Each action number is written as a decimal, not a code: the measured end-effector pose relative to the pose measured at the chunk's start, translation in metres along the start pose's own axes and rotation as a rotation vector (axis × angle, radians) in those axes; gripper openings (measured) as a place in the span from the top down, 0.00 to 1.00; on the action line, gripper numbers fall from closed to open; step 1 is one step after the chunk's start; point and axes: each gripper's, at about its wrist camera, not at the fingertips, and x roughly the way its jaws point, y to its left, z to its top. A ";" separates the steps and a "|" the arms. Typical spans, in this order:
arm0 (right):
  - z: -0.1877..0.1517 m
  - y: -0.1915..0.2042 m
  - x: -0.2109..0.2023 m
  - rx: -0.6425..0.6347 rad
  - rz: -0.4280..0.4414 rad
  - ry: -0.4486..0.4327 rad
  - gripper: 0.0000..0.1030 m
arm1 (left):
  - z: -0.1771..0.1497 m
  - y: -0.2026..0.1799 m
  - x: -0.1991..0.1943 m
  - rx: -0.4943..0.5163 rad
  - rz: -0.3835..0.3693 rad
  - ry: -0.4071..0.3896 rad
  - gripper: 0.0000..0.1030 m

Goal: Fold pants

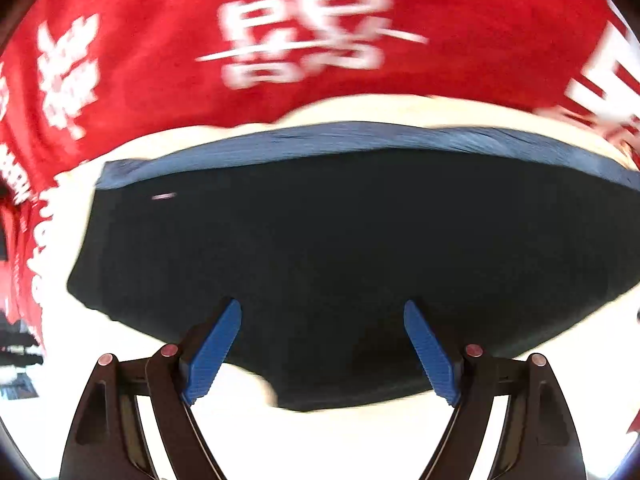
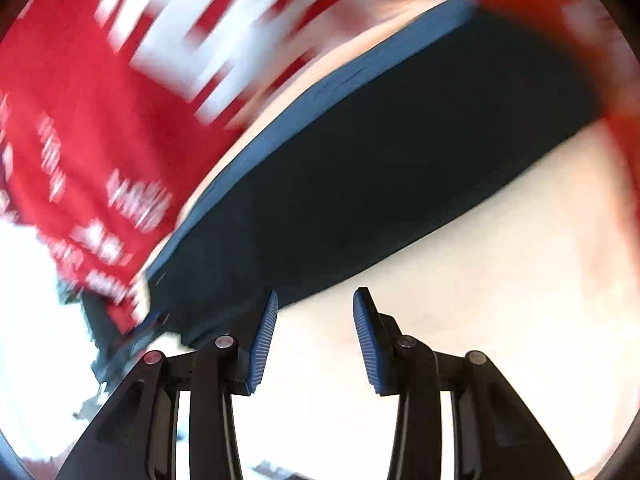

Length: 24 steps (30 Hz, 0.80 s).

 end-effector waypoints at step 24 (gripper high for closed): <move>-0.095 0.168 0.210 -0.048 0.117 0.135 0.88 | -0.029 0.087 0.068 0.200 -0.089 -0.006 0.18</move>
